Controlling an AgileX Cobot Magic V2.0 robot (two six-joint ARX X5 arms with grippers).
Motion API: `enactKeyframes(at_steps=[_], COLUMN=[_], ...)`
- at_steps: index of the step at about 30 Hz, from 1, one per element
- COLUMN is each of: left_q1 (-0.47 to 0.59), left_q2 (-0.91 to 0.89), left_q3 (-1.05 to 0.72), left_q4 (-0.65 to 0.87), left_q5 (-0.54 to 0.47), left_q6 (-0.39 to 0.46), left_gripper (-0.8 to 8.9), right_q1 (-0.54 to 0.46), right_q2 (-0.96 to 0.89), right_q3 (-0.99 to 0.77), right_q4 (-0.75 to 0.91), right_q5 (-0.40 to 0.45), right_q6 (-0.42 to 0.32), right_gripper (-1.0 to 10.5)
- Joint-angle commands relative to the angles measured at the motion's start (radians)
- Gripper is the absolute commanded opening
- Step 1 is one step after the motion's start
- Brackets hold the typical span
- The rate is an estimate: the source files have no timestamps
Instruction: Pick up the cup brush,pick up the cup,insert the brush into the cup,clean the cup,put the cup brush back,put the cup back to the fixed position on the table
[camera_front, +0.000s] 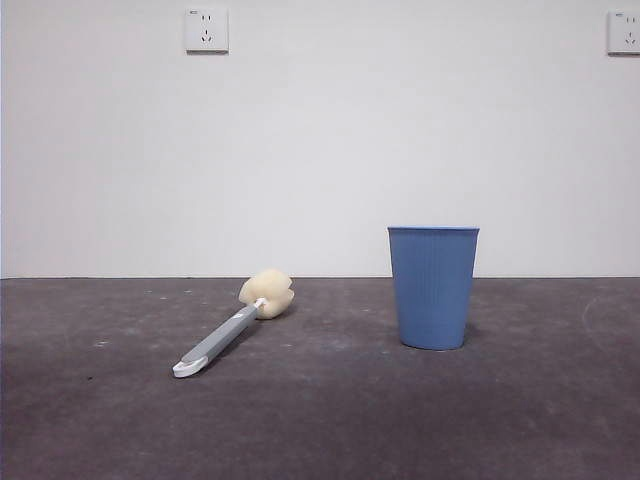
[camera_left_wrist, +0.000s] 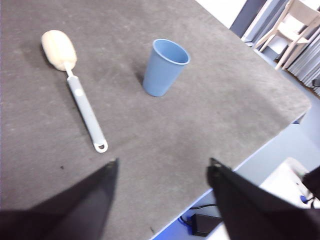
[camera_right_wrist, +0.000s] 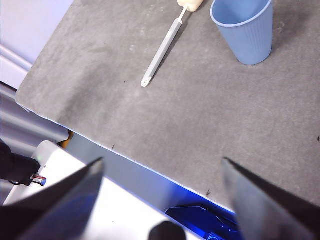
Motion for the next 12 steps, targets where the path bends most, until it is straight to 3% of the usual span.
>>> enactKeyframes(at_steps=[1,6,12], left_q1=[0.000,-0.018,-0.114], left_q2=[0.032,0.123,0.292], left_q3=[0.008,0.019,0.068], left_q4=[0.024,0.064,0.106], left_q5=[-0.017,-0.060,-0.110], left_q6=[-0.013,-0.015,-0.015], left_gripper=[5.56,5.56,5.56], right_q1=[0.002,0.002,0.002], right_q2=[0.003,0.018,0.047], right_q3=[0.004,0.004,0.004], right_q4=[0.004,0.005,0.019], right_q5=[-0.001,0.000,0.000], right_q6=[-0.008,-0.009,-0.009], right_gripper=[6.0,6.0,6.0])
